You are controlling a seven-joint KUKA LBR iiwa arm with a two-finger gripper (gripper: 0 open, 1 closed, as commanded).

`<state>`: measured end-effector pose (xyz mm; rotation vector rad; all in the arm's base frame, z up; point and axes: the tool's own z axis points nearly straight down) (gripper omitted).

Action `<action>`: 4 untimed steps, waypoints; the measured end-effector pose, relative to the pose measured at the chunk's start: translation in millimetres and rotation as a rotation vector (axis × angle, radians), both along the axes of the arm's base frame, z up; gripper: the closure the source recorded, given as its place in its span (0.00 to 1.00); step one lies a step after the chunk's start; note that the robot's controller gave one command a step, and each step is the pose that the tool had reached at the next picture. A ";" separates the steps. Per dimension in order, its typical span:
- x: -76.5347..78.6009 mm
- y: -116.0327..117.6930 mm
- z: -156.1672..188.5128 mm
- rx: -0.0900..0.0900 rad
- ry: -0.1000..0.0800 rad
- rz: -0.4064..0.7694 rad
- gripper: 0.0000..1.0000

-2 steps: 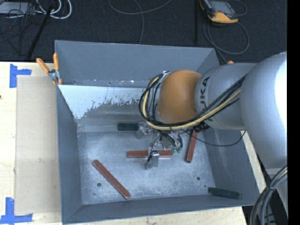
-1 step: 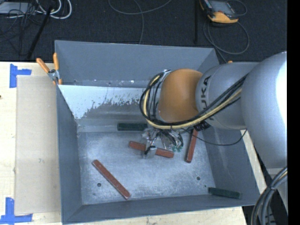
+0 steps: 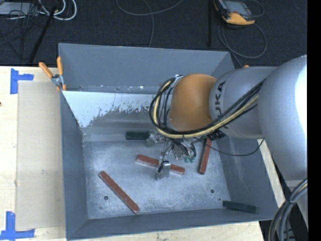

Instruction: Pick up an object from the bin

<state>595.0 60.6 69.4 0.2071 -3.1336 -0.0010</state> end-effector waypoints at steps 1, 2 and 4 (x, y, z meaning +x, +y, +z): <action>0.0 0.0 0.1 0.000 0.000 -0.001 1.00; 0.0 -0.2 0.0 0.000 0.000 -0.002 0.00; -29.4 31.7 138.7 0.001 -0.009 0.147 1.00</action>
Offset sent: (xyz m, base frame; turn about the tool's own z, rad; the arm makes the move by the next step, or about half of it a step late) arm 0.0000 0.0000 0.0000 0.0000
